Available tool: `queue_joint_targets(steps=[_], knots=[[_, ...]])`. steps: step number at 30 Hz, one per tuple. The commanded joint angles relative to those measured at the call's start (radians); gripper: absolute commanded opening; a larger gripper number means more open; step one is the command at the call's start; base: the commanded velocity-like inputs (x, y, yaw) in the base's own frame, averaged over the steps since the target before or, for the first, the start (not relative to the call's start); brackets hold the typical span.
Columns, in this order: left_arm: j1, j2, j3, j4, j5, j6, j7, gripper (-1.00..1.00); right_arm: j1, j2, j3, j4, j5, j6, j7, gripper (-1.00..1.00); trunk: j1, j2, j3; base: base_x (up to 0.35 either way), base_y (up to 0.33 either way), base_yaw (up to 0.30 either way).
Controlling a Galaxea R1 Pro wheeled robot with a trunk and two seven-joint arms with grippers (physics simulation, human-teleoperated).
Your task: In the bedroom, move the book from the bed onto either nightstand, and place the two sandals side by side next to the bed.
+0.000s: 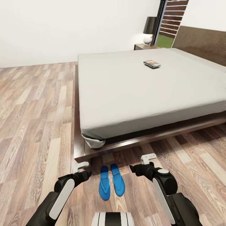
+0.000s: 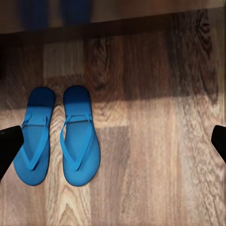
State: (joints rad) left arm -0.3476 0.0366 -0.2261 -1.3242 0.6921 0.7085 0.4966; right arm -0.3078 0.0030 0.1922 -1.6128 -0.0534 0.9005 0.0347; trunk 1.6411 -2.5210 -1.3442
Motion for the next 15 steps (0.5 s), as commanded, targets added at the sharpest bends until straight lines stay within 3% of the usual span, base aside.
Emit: queue_joint_targets(steps=[1, 9, 15], knots=[[-0.001, 0.001, -0.002, -0.001, 0.01, 0.001, 0.01, 1.0, 0.0, 0.0, -0.001, -0.001, -0.005, 0.005, -0.001, 1.0, -0.001, 0.0, 0.003, 0.0, 0.0, -0.002], [-0.001, -0.009, -0.003, -0.001, 0.011, 0.001, 0.01, 1.0, 0.0, 0.0, -0.001, -0.001, -0.005, 0.005, -0.001, 1.0, -0.004, 0.002, 0.034, 0.0, 0.0, -0.014], [-0.001, -0.016, -0.004, -0.001, 0.011, 0.002, 0.009, 1.0, 0.0, -0.001, -0.002, -0.001, -0.006, 0.005, -0.001, 1.0, -0.007, 0.003, 0.057, 0.0, 0.0, -0.182]])
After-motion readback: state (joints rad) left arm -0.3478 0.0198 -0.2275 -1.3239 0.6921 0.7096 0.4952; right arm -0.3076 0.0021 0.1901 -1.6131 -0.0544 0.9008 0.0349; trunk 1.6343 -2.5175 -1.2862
